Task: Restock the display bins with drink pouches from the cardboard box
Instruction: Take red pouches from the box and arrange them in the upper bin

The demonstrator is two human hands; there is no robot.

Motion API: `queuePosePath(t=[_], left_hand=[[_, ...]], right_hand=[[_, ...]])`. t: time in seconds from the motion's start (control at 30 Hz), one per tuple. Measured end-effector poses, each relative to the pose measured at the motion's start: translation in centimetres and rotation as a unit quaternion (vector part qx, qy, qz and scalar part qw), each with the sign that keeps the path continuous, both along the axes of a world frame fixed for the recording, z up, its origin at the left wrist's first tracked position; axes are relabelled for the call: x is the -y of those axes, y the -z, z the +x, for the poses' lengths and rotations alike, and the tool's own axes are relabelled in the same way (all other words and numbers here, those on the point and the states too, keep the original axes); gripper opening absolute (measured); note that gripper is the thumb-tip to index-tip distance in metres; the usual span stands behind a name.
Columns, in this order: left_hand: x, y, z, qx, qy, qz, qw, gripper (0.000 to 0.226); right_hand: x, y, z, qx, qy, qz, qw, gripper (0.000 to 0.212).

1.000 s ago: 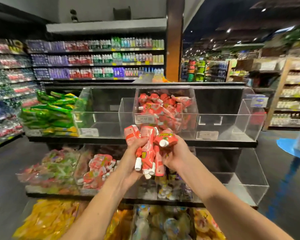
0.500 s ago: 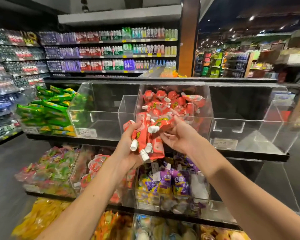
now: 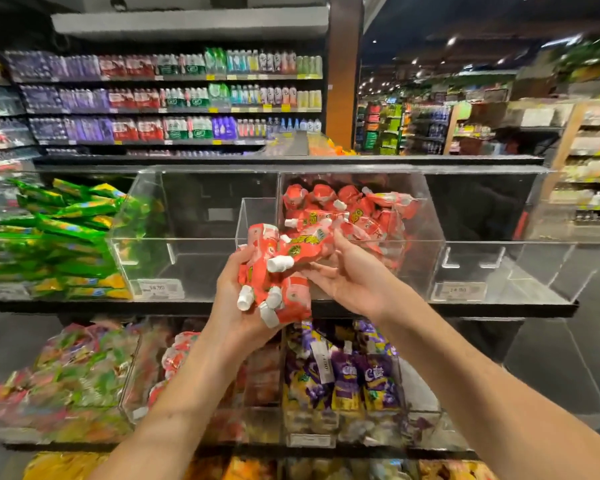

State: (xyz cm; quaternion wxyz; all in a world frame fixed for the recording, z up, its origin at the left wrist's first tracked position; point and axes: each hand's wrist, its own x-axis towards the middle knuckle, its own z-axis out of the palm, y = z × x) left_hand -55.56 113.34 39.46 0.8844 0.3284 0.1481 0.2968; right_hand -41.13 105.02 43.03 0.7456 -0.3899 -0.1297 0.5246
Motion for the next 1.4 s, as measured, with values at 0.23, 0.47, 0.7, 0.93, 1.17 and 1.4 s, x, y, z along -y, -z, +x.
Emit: queuePosePath(t=[0.23,0.47,0.7,0.93,1.17,1.4], left_hand=[[-2.9,-3.2,0.0,-0.009,0.060,0.012,0.998,0.041],[-2.2,-5.6,1.3,0.021,0.082,0.059,0.995,0.050],[-2.1,-6.0,2.0,0.004,0.073,0.058,0.996,0.048],[-2.6,-6.0,3.2,-0.006,0.012,0.053,0.999,0.045],[-2.9,-6.3,4.5,-0.029,-0.018,0.058,0.998,0.041],[-3.4,-8.6,5.4,-0.032,-0.024,0.079,0.996,0.047]], right_hand=[[0.5,-4.9,3.1,0.166,0.145,0.014,0.975,0.039],[0.0,-6.7,9.9,0.663,0.294,-0.127,0.677,0.045],[-1.6,-4.7,10.8,0.866,0.129,-0.279,0.394,0.047],[-2.3,-5.9,12.0,0.884,-0.005,-0.358,0.302,0.024],[-2.2,-6.9,12.9,0.849,-0.139,-0.387,0.331,0.048],[-1.0,-6.9,11.9,0.841,0.066,-0.222,0.489,0.049]])
